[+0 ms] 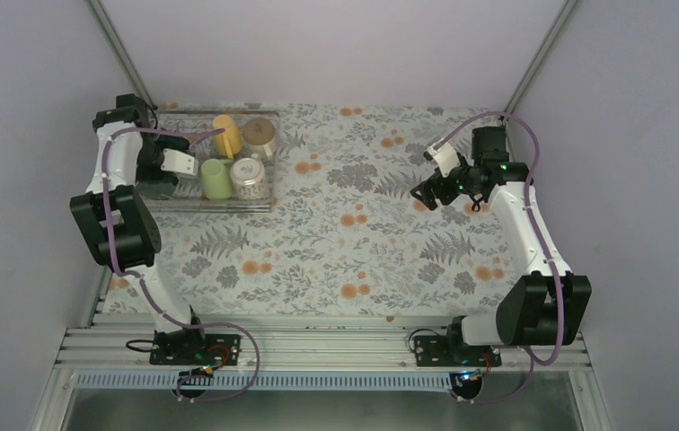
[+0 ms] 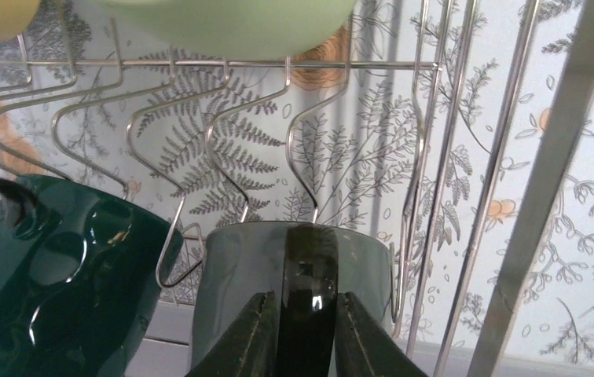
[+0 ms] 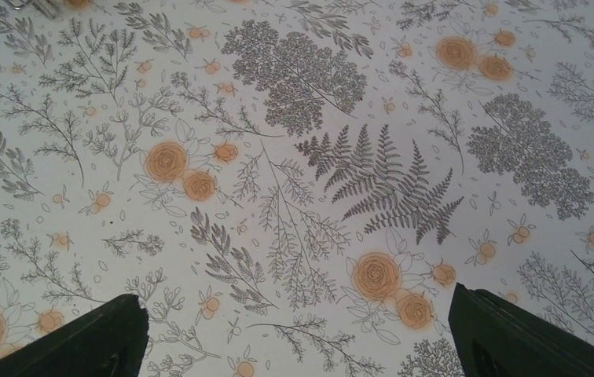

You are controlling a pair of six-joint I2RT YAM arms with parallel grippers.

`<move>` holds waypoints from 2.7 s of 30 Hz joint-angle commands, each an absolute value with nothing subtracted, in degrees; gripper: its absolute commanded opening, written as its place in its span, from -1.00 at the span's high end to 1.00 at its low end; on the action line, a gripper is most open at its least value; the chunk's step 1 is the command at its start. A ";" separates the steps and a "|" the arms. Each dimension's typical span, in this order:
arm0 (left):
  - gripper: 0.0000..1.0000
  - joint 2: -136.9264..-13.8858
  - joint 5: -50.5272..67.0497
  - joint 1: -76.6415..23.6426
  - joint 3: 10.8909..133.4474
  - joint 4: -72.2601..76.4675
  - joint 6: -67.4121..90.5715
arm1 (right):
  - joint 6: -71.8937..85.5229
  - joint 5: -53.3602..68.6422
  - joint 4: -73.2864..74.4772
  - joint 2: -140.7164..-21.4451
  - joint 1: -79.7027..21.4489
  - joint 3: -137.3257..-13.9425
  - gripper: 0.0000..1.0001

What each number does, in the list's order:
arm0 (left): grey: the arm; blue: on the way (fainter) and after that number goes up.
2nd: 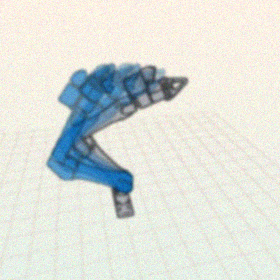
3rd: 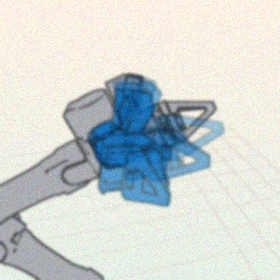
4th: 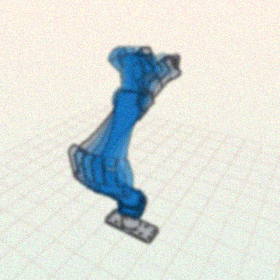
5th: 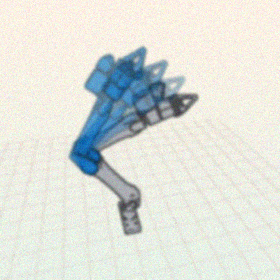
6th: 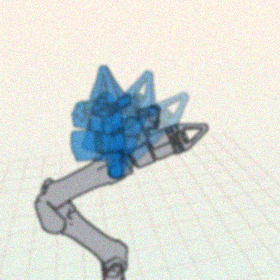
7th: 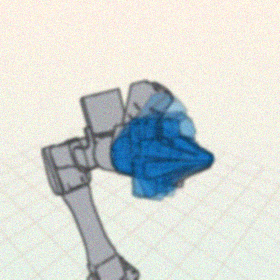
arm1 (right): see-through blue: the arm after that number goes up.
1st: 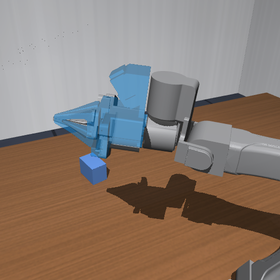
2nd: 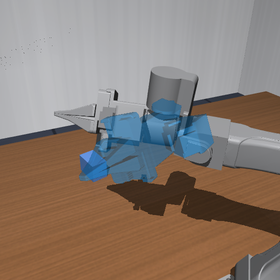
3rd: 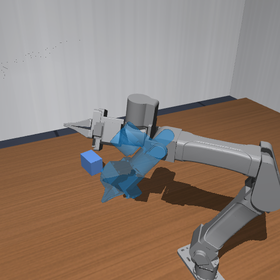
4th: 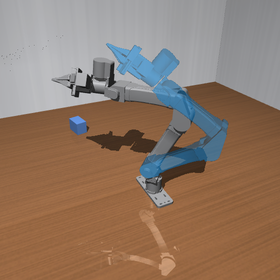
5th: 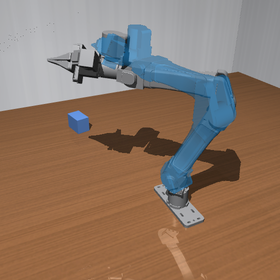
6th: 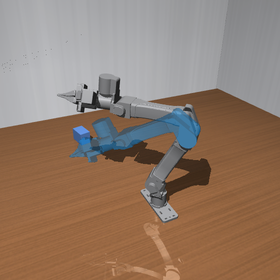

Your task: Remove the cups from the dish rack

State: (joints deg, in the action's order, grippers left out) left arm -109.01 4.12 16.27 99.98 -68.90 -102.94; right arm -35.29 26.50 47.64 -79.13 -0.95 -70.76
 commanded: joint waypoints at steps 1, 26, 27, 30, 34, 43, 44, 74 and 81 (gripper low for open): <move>0.65 -110.39 1.71 15.05 100.55 -73.73 -101.80 | -36.14 28.29 47.70 -77.88 -1.88 -71.41 -0.97; 0.95 -97.66 17.32 13.12 122.03 -77.69 -99.72 | -34.59 33.40 48.21 -76.04 -3.03 -75.97 -1.00; 0.95 -96.64 20.93 12.60 122.59 -77.65 -98.51 | -34.61 35.19 48.63 -76.10 -3.15 -76.87 -1.00; 0.95 -92.38 32.68 8.96 120.22 -74.33 -91.46 | -35.17 42.14 50.19 -76.28 -3.50 -79.99 -1.00; 0.95 -85.65 39.18 -0.96 109.45 -61.57 -78.11 | -36.80 48.95 53.59 -77.94 -4.61 -84.75 -1.00; 0.95 -82.90 46.34 -14.22 95.60 -36.79 -56.01 | -37.35 55.54 54.16 -82.26 -7.58 -89.91 -1.00; 0.95 -82.81 48.03 -14.41 94.70 -35.12 -55.08 | -37.03 56.27 53.67 -82.79 -7.83 -89.73 -1.00; 0.95 -87.24 60.75 -25.25 84.75 -12.44 -46.41 | -35.69 50.44 45.76 -94.60 -23.51 -91.87 -0.80; 0.95 -88.48 61.40 -25.68 85.00 -16.10 -49.97 | -37.71 49.83 50.59 -97.28 -24.73 -95.16 0.09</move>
